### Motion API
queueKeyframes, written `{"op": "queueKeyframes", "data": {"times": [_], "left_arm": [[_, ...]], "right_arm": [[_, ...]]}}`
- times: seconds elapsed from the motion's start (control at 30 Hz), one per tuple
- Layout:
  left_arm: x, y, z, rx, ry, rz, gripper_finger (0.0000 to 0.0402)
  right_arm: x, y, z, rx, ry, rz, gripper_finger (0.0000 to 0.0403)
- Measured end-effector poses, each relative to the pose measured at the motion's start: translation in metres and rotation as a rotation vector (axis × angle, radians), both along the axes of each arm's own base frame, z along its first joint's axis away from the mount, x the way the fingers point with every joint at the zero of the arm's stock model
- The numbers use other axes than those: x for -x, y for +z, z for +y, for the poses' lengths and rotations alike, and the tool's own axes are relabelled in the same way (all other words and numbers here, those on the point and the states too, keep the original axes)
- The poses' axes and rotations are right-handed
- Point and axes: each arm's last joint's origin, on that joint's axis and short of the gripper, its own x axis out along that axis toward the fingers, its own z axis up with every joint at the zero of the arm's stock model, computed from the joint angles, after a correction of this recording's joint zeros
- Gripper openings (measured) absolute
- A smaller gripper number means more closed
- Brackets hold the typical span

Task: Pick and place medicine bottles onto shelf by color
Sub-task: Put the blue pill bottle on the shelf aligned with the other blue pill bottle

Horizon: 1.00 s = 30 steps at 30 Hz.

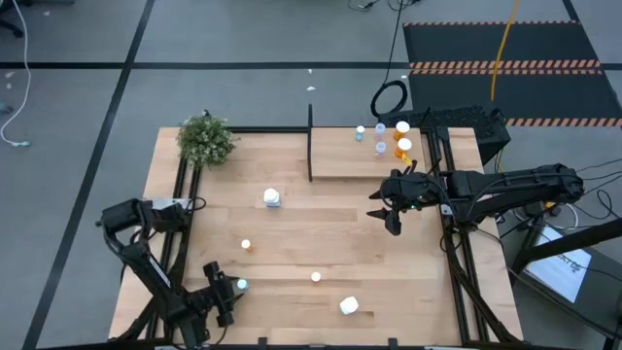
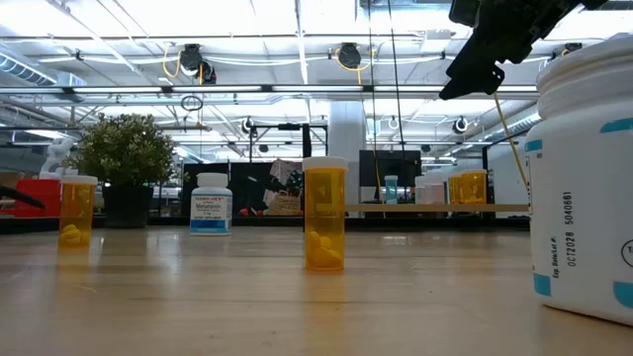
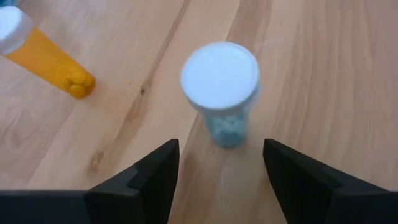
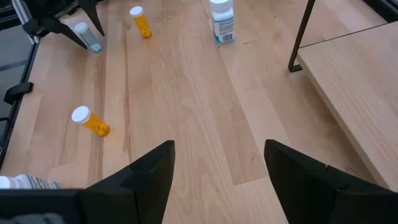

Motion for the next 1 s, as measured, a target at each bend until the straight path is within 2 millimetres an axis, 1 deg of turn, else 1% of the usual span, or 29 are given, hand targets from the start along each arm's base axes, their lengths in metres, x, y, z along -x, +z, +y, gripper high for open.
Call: {"op": "queueKeyframes", "data": {"times": [0.23, 0.33, 0.53, 0.77, 0.9, 1.0], "left_arm": [[0.004, -0.02, 0.009, 0.096, 0.005, -0.133, 0.0211], [0.005, -0.025, 0.012, 0.105, 0.002, -0.173, 0.0201], [0.006, -0.028, 0.016, 0.075, -0.019, -0.193, 0.0175], [0.004, -0.03, 0.021, 0.025, -0.021, -0.227, 0.013], [-0.001, -0.03, 0.023, 0.005, -0.017, -0.227, 0.0106], [-0.005, -0.03, 0.026, -0.004, 0.001, -0.228, 0.0099]], "right_arm": [[0.0, 0.0, 0.0, 0.0, -0.001, 0.0, 0.0242], [0.0, 0.0, 0.0, 0.0, -0.001, 0.0, 0.0242], [0.0, 0.0, 0.0, 0.0, -0.001, 0.0, 0.0242], [-0.001, 0.001, 0.0, -0.019, -0.018, -0.015, 0.0242], [-0.006, 0.001, -0.001, -0.04, -0.081, -0.04, 0.0242], [-0.015, -0.001, -0.002, -0.038, -0.142, -0.072, 0.0242]]}}
